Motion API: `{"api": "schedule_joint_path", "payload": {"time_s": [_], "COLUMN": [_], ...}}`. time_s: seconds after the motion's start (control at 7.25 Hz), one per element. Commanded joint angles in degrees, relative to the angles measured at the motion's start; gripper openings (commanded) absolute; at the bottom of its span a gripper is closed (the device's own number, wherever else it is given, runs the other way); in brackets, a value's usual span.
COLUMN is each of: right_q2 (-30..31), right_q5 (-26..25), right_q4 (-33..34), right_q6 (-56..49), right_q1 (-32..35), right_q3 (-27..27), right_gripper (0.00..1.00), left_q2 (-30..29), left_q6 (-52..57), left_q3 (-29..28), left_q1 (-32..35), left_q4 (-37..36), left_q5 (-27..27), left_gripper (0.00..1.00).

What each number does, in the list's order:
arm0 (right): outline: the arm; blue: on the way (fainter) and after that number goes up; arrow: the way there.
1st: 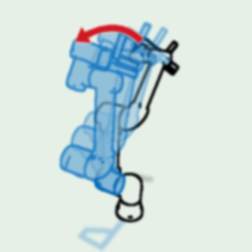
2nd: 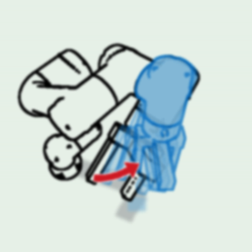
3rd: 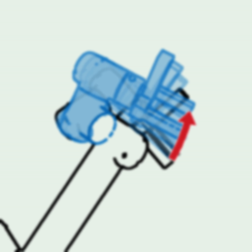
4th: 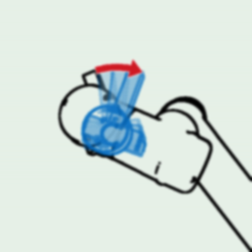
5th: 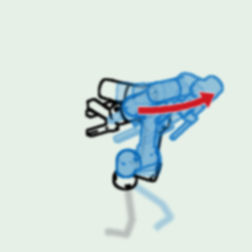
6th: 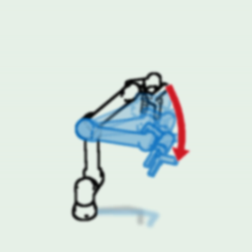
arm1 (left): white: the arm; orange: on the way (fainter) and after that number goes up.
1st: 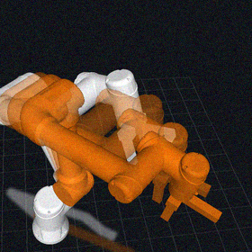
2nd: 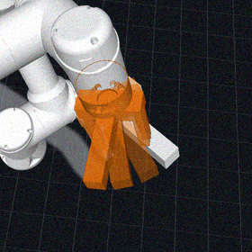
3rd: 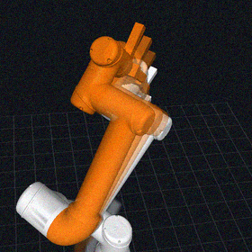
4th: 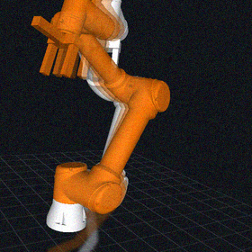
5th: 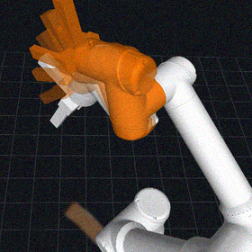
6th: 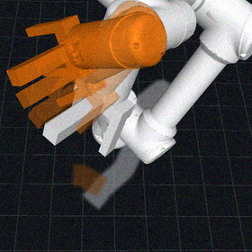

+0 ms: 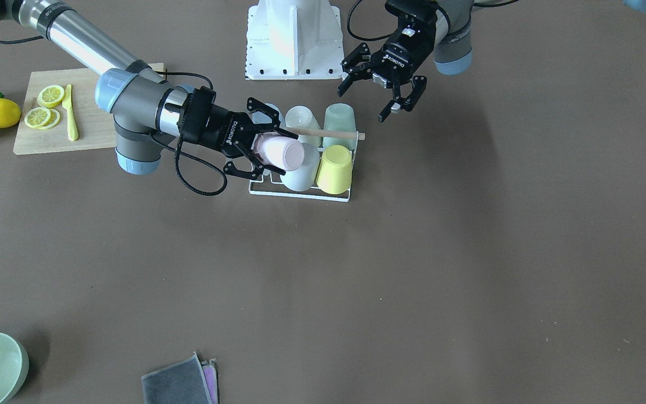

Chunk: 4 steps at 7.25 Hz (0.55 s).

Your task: Place cup on cup holder

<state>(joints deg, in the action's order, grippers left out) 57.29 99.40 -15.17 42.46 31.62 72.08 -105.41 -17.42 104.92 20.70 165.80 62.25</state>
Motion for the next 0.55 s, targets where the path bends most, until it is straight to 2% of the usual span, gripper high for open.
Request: {"api": "schedule_joint_path", "payload": {"time_s": [0.0,0.28,0.41], "right_q2": [0.36,0.71,0.80], "right_q5": [0.09,0.09,0.09], "right_q4": [-0.29,-2.57,-2.67], "right_q6": [-0.01,-0.10,-0.10], "right_q1": [-0.07,-0.07,0.02], "right_q3": [0.17,0.08,0.17], "right_gripper": [0.00,0.00,0.00], "left_q2": [-0.23,-0.15,0.29], "left_q6": [-6.46,-14.88,-17.36], "left_q3": [2.22,2.30,2.30], "left_q1": [7.31,13.63,17.93], "left_q4": [-11.52,-19.59,-24.77], "left_q5": [8.99,17.42,23.64], "left_gripper": [0.99,0.99,0.99]}}
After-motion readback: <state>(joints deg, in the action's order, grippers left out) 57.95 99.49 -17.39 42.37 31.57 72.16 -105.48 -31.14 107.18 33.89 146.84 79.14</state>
